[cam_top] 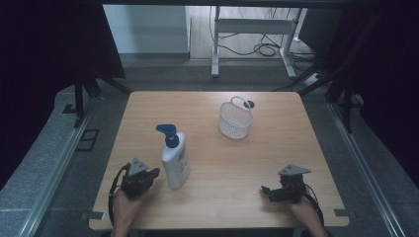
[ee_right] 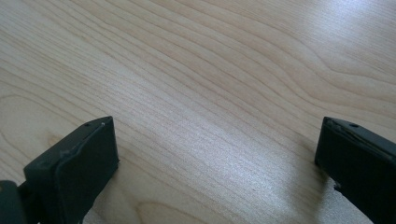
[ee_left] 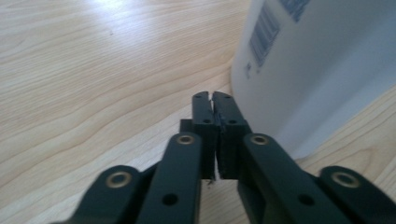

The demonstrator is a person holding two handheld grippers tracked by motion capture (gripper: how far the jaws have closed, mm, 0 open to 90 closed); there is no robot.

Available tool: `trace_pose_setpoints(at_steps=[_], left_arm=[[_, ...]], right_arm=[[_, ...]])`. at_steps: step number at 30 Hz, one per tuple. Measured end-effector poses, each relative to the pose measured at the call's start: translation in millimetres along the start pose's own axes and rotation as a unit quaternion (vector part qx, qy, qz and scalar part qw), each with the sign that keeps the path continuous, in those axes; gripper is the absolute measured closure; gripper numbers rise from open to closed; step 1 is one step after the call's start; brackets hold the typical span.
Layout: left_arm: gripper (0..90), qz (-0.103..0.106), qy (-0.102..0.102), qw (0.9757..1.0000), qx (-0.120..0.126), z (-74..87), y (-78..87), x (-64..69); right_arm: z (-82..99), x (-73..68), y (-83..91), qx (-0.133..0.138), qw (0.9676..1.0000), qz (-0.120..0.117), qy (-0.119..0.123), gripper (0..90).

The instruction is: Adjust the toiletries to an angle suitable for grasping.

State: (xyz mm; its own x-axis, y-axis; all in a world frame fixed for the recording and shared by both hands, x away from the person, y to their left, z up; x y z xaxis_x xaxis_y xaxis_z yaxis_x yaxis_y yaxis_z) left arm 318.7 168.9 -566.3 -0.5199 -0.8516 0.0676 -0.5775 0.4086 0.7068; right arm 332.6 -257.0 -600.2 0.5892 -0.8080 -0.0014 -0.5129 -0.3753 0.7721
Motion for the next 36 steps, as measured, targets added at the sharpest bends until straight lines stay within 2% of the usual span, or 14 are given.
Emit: trace_pose_setpoints(at_steps=[12, 20, 23, 31, 36], left_arm=[[89.3, 0.013, 0.007, 0.9999, 0.004, -7.1, -9.2, 2.9], [89.3, 0.023, -0.007, 0.9997, -0.008, -6.9, -13.2, 11.9], [89.2, 0.019, -0.014, 0.9996, -0.013, -6.7, -14.6, 15.1], [89.2, 0.027, -0.012, 0.9995, -0.013, -6.7, -14.1, 17.8], [89.2, 0.032, -0.022, 0.9991, -0.015, -8.0, -15.5, 24.0]], right_arm=[[-0.4, -0.4, -0.4, 0.0, 1.0, 0.0, 0.0, 0.0], [-0.4, -0.4, -0.4, 0.0, 1.0, 0.0, 0.0, 0.0], [-0.4, -0.5, -0.3, 0.0, 1.0, -0.001, 0.001, 0.0], [-0.4, -0.5, -0.3, 0.0, 1.0, -0.001, 0.0, 0.0], [-0.4, -0.5, -0.3, 0.0, 1.0, -0.001, 0.001, 0.0]])
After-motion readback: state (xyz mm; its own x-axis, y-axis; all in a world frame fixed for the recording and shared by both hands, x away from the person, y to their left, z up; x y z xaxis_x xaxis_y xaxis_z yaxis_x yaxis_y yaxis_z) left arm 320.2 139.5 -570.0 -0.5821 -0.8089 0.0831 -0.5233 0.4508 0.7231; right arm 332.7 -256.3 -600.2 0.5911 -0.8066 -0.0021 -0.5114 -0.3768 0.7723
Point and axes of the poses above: each handheld gripper's, and its own axes: y roughly backward along the jaws, z roughly out of its underside, x roughly to its right, the point moved 8 cm from there along -y, roughly forward along the jaws, and after that the axes turned 5 degrees about -x, right-handed, at the moved point
